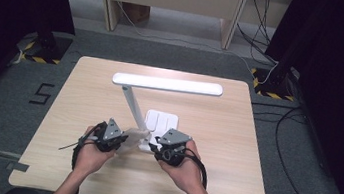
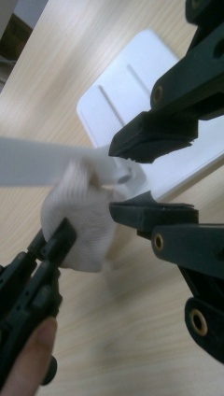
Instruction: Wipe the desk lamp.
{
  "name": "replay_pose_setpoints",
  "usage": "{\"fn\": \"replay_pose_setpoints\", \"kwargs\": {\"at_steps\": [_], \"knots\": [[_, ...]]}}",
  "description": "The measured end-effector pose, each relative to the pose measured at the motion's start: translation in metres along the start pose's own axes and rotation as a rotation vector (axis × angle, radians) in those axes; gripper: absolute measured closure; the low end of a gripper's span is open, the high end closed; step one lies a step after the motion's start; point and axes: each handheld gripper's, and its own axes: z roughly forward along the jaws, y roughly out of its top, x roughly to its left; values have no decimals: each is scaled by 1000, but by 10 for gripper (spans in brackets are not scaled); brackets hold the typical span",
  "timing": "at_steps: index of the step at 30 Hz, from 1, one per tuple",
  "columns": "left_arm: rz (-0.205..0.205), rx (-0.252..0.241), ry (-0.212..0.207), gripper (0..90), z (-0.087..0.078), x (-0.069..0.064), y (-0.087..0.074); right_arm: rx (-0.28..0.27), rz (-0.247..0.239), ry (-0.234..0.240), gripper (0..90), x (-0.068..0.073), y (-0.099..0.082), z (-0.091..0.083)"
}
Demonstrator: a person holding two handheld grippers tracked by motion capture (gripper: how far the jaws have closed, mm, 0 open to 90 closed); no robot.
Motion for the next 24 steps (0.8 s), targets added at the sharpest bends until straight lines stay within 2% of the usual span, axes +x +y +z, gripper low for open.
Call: {"fn": "replay_pose_setpoints", "kwargs": {"at_steps": [4, 7, 8, 10, 14, 18, 24], "knots": [[-8, 10, 39, 812, 25, 10, 12, 34, 18, -23, 672, -9, -6, 0], [-4, -6, 38, 810, 41, 14, 22, 70, 42, -31, 679, -15, -15, 8], [-2, -29, 27, 809, 47, 16, 24, 82, 50, -34, 684, -19, -20, 13], [-3, -26, 27, 808, 56, 18, 25, 112, 60, -55, 697, -25, -29, 22], [-13, -63, 18, 808, 59, 19, 23, 122, 98, -86, 727, -33, -43, 35], [-22, -103, -2, 808, 59, 17, 16, 99, 155, -71, 747, -38, -49, 39], [-11, -103, -48, 808, 64, 14, 11, 110, 174, -68, 759, -40, -56, 43]]}}
